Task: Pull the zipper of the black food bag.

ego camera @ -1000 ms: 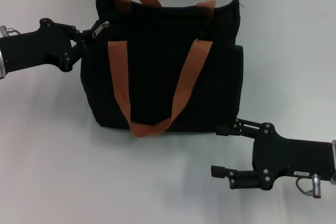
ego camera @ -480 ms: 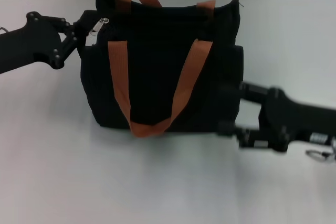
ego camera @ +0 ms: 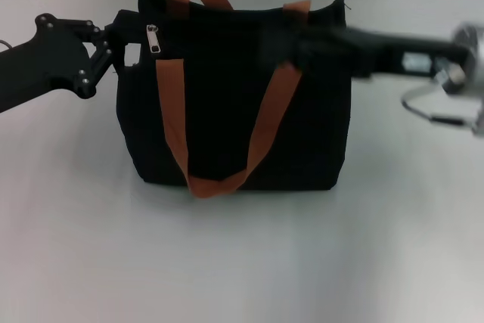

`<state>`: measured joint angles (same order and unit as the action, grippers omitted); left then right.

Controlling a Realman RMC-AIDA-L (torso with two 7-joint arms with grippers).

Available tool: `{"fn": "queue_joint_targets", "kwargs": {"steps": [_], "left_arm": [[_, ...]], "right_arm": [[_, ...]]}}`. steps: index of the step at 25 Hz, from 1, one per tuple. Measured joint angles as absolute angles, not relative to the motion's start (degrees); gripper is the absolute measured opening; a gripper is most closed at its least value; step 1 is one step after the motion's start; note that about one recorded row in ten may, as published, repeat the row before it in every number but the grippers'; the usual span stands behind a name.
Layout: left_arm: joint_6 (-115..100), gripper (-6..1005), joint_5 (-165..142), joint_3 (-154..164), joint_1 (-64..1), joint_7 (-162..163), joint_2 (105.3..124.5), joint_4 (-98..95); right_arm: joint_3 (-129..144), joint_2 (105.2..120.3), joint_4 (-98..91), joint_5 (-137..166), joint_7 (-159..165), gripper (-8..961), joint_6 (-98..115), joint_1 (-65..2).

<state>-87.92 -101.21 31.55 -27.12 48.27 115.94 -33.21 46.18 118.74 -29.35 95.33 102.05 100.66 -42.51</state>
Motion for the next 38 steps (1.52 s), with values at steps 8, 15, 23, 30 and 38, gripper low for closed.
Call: {"fn": "queue_joint_targets", "kwargs": {"steps": [8, 15, 23, 30, 38], "left_arm": [[-88.1, 23, -99.9, 31.5, -27.1, 48.3, 116.03, -33.2], [-88.1, 23, -99.2, 31.5, -27.1, 48.2, 116.20, -33.2], [-88.2, 23, -99.0, 31.5, -27.3, 48.3, 116.28, -33.2], [-88.4, 24, -99.0, 31.5, -27.5, 48.3, 116.28, -33.2], [-89.4, 24, -98.4, 31.6, -27.6, 48.7, 116.28, -33.3]], "right_arm": [[53.2, 117.74, -32.8, 96.2, 117.6, 827, 91.5, -50.5], [56.0, 117.88, -33.3, 102.5, 125.7, 825, 84.4, -56.0], [59.6, 118.21, -33.6, 106.3, 131.8, 820, 81.1, -59.6], [60.2, 118.55, -33.7, 107.7, 133.8, 765, 79.4, -61.0], [61.9, 118.89, -33.5, 108.5, 134.8, 457, 76.7, -61.6]]}}
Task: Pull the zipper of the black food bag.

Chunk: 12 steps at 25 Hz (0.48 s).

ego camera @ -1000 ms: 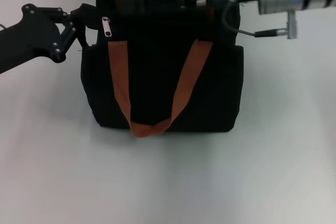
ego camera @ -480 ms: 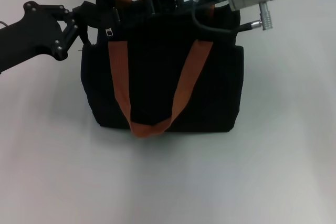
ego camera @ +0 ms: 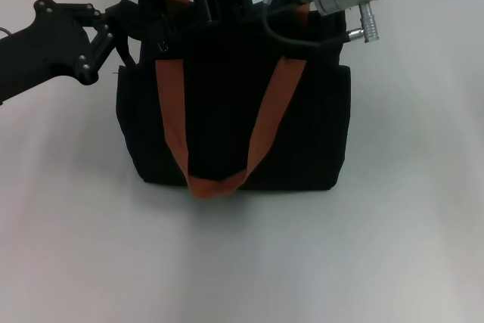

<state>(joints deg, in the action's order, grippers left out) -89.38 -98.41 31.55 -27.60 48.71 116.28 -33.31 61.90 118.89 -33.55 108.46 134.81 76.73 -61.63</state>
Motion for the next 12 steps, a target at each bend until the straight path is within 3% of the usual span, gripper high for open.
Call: {"fn": "queue_joint_targets", "kwargs": {"steps": [1, 12], "left_arm": [[-89.6, 24, -98.4, 31.5, -27.6, 48.7, 116.28, -33.3], [-91.3, 24, -98.2, 31.5, -28.1, 48.9, 116.38, -33.3]], "right_arm": [[61.9, 118.91, -33.5, 108.5, 134.8, 387, 76.5, -61.7], [65.3, 119.30, -33.6, 108.6, 135.6, 392, 72.9, -62.1]]}}
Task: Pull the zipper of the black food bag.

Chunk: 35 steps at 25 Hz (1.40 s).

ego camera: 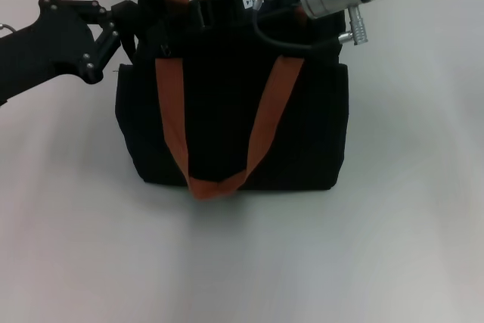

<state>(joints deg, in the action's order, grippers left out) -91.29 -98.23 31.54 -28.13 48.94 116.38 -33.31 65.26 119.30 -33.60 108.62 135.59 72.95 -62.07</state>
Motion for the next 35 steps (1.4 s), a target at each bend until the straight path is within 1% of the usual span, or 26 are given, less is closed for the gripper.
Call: {"fn": "queue_joint_targets", "kwargs": {"steps": [11, 17, 35], "left_arm": [[-90.5, 25, -98.2, 31.5, -28.5, 49.0, 116.47, -33.0], [-90.1, 25, -98.2, 31.6, -28.5, 49.4, 116.99, -33.1], [-90.1, 26, -98.2, 31.6, -28.7, 50.5, 117.06, -33.1]], "right_arm": [[65.7, 119.44, -33.8, 107.8, 135.3, 392, 73.4, -61.4], [66.2, 119.45, -33.9, 105.7, 134.5, 394, 74.7, -61.5], [67.1, 119.37, -33.8, 104.8, 133.6, 387, 73.8, -60.7]]}}
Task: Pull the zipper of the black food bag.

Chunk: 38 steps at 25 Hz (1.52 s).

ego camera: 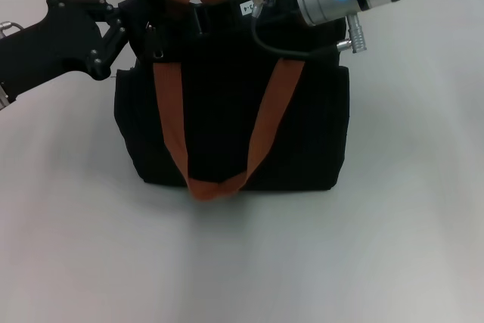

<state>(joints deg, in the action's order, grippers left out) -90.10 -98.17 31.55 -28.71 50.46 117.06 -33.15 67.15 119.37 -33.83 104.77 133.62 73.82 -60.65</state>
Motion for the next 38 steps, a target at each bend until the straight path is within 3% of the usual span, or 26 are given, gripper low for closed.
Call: {"fn": "queue_joint_targets", "kwargs": {"steps": [6, 30, 35, 38], "left_arm": [[-90.3, 26, -98.2, 31.5, -28.7, 50.5, 117.07, -33.1], [-90.0, 27, -98.2, 31.6, -28.5, 50.4, 117.25, -32.9], [-90.0, 27, -98.2, 31.6, -28.4, 50.3, 117.24, -32.9], [-90.0, 27, -98.2, 31.3, -28.4, 50.3, 117.24, -32.9]], "right_arm": [[67.2, 119.43, -33.8, 104.7, 133.6, 168, 73.7, -60.5], [68.7, 119.86, -33.9, 104.2, 132.7, 156, 70.2, -60.5], [69.1, 119.89, -34.5, 104.1, 132.5, 0, 70.1, -60.5], [69.1, 119.79, -34.8, 104.3, 132.7, -1, 70.1, -60.4]]}}
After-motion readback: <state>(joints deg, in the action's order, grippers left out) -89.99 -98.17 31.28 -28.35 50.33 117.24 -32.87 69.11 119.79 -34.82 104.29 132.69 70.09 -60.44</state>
